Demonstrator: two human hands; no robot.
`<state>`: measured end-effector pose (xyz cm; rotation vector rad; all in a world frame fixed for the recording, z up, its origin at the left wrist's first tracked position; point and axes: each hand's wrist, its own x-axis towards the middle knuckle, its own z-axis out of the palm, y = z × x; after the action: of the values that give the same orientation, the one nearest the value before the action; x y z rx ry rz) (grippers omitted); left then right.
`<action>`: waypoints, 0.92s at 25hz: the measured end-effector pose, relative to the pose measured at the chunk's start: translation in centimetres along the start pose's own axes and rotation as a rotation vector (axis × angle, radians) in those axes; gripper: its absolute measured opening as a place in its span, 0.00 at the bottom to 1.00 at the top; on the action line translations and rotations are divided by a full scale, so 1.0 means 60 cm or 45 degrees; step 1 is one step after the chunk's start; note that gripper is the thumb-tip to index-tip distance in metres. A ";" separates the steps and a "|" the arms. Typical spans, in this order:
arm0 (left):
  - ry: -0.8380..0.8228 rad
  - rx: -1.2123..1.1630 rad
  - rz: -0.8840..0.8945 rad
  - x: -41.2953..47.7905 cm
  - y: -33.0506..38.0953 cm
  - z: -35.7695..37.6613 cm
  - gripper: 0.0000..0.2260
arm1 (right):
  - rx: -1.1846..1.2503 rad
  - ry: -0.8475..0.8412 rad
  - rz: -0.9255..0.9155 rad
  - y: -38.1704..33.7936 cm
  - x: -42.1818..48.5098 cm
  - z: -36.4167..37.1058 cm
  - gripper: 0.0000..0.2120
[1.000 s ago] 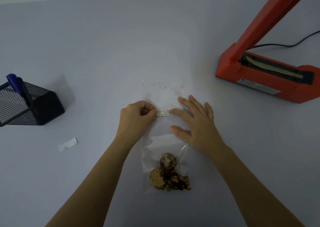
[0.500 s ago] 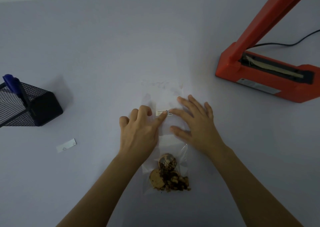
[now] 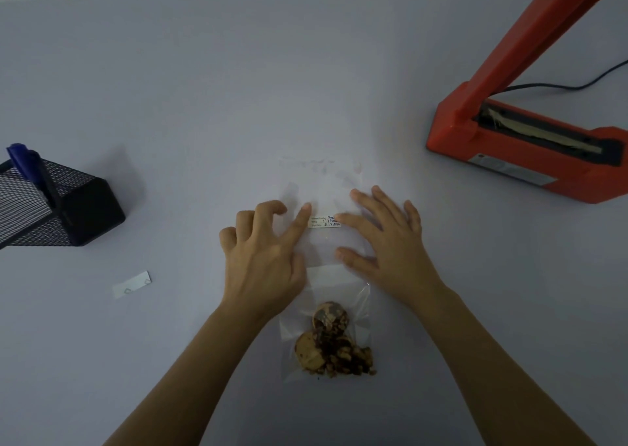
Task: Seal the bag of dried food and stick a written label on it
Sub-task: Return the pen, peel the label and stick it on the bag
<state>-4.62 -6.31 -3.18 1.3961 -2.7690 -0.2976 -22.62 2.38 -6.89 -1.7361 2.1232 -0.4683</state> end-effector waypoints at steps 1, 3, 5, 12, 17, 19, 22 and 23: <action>-0.045 -0.005 -0.006 -0.004 0.010 0.000 0.25 | 0.000 0.000 -0.001 0.000 0.000 0.000 0.23; -0.175 0.048 0.055 -0.017 0.028 0.010 0.28 | 0.007 -0.021 0.002 0.000 0.000 -0.002 0.24; -0.242 0.075 0.059 -0.018 0.021 0.019 0.31 | -0.003 -0.030 0.001 -0.002 0.000 -0.005 0.25; -0.215 0.047 0.072 -0.017 0.014 0.019 0.30 | -0.008 -0.029 -0.004 -0.002 0.000 -0.005 0.25; -0.224 -0.056 -0.157 -0.004 -0.008 0.016 0.30 | -0.037 -0.021 0.009 -0.002 0.000 -0.004 0.25; -0.227 -0.138 -0.029 -0.010 -0.002 0.016 0.30 | -0.053 -0.032 0.005 -0.003 0.000 -0.006 0.28; -0.241 -0.122 0.145 -0.026 0.006 0.043 0.31 | -0.014 -0.033 0.006 -0.008 0.001 -0.012 0.32; -0.225 -0.087 0.140 -0.029 0.005 0.051 0.32 | -0.003 0.004 0.018 -0.012 0.001 -0.017 0.34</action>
<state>-4.17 -4.26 -6.05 1.2545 -2.9303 -0.5302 -22.46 2.20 -5.67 -1.7214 2.1374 -0.4656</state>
